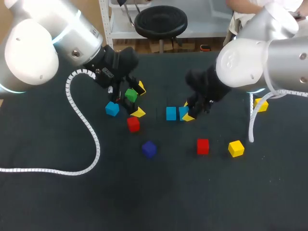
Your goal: Place the blue cubes, place green cubes on the blue cubes, place the yellow cubes on the green cubes, then place the red cubes on the yellow cubes, and place purple cube on the red cubes.
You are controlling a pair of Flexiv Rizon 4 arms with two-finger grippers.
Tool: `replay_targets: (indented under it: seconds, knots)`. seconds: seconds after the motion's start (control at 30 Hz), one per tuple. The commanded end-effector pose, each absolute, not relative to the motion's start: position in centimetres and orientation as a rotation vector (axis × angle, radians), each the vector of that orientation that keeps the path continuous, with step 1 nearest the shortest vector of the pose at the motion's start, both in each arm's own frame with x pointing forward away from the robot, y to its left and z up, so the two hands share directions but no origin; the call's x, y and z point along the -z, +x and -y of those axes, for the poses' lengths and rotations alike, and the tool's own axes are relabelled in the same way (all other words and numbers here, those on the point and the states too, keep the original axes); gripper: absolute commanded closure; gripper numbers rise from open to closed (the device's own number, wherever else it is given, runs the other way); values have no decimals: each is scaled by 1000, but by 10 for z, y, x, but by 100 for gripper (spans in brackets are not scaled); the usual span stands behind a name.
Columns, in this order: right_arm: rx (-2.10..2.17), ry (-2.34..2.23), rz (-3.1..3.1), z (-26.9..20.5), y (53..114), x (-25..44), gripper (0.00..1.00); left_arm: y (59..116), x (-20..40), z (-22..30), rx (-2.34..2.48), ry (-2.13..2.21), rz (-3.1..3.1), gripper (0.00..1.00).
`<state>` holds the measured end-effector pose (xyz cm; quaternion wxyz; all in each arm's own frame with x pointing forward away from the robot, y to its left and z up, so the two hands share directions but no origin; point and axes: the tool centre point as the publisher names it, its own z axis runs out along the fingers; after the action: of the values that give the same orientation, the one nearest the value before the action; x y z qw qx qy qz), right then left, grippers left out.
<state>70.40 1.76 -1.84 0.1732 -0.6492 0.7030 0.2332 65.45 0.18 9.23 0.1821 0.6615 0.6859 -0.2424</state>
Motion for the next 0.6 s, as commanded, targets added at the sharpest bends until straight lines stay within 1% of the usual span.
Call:
replay_targets:
  seconds: [0.03, 0.6]
  knots:
    - [-657, -1846, -1998, -18, 703, 16, 0, 656, -92, -2, 688, 1870, -1933, 0]
    - [-591, -1914, -1900, -11, 708, 9, 0, 656, -92, -2, 688, 1870, -1933, 0]
